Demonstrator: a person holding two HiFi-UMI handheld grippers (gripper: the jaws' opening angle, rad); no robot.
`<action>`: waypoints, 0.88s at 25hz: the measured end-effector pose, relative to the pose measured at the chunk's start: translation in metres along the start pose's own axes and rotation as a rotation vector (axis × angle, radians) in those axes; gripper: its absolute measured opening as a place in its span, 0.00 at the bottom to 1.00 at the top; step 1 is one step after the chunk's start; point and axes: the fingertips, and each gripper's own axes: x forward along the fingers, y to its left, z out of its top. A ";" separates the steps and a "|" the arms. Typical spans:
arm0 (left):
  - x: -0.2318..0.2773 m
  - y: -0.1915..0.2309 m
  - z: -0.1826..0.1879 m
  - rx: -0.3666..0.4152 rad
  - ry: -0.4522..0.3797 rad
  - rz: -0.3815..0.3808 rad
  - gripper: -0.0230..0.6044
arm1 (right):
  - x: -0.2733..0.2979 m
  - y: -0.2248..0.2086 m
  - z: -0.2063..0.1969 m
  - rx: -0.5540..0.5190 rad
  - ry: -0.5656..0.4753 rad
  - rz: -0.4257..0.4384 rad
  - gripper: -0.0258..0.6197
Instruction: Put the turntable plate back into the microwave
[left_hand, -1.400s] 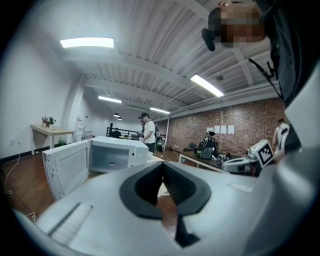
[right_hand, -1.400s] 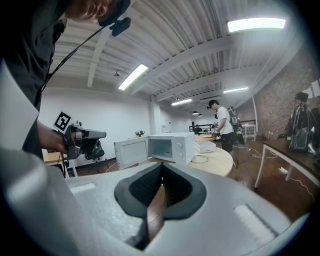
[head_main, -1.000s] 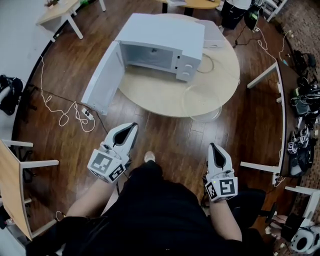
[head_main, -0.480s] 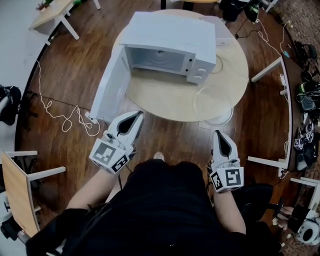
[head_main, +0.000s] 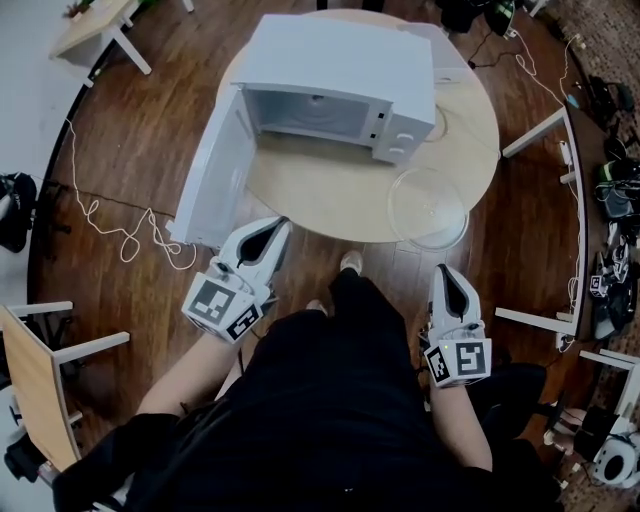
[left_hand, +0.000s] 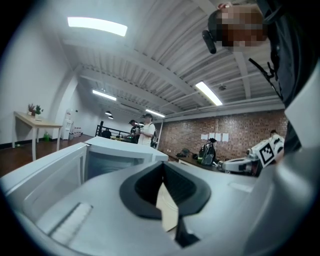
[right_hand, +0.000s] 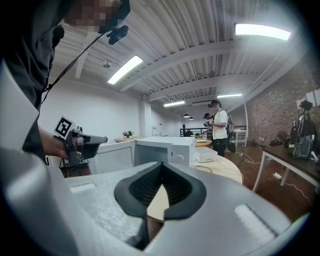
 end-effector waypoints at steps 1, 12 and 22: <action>0.001 0.002 0.001 0.003 0.003 0.006 0.05 | 0.003 -0.001 -0.002 0.006 0.002 0.005 0.04; 0.056 0.033 0.029 0.047 0.029 0.038 0.05 | 0.072 -0.041 0.012 0.026 -0.006 0.056 0.04; 0.128 0.045 0.070 0.082 0.013 0.058 0.05 | 0.126 -0.099 0.022 0.065 -0.006 0.066 0.04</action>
